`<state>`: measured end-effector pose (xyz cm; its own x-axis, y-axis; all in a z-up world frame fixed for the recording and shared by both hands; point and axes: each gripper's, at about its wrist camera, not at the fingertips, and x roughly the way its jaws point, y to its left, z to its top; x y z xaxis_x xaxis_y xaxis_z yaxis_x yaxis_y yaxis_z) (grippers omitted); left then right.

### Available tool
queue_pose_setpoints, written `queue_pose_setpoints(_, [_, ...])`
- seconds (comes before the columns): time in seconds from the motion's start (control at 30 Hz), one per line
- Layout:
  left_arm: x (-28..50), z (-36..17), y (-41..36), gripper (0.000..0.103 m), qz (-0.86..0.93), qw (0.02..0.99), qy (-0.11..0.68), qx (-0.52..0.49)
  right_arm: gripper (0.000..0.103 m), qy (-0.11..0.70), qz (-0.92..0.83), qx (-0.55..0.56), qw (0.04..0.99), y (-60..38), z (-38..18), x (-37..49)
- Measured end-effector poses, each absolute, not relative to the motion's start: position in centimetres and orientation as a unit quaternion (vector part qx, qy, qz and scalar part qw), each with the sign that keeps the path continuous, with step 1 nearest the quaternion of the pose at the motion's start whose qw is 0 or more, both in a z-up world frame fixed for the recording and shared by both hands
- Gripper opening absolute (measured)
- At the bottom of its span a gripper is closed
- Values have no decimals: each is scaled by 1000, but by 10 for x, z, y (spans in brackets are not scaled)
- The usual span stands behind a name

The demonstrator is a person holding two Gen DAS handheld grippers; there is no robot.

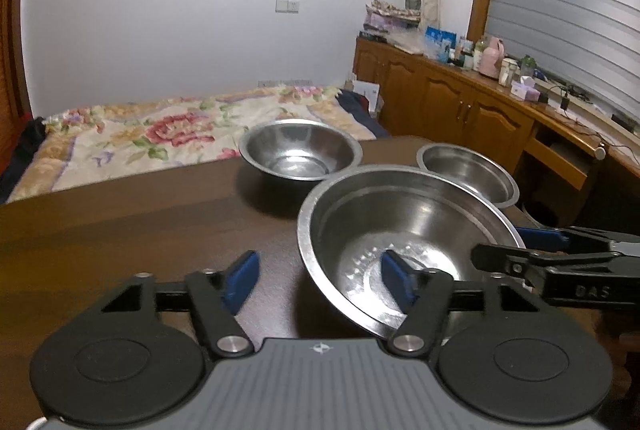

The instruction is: Organize plates and bowls

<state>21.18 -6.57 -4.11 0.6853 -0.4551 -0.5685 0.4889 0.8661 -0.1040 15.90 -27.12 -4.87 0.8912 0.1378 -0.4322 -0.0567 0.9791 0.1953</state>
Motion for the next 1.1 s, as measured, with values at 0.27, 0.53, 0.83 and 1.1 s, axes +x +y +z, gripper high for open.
queue_pose_setpoints(0.27, [218,-46,-70,38,-254,912,320,23,59,253,54,118,959,-275,-57,171])
queue_pose_setpoints(0.53, [216,-47,-71,27,-257,911,322,27,41,251,53,124,959,-274,-57,170])
queue_pose_setpoints(0.83, [210,-42,-70,25,-260,913,314,29,27,245,56,140,958,-279,-60,170])
queue_pose_setpoints(1.1, [187,-22,-63,25,-269,918,290,21,27,219,65,155,961,-279,-49,151])
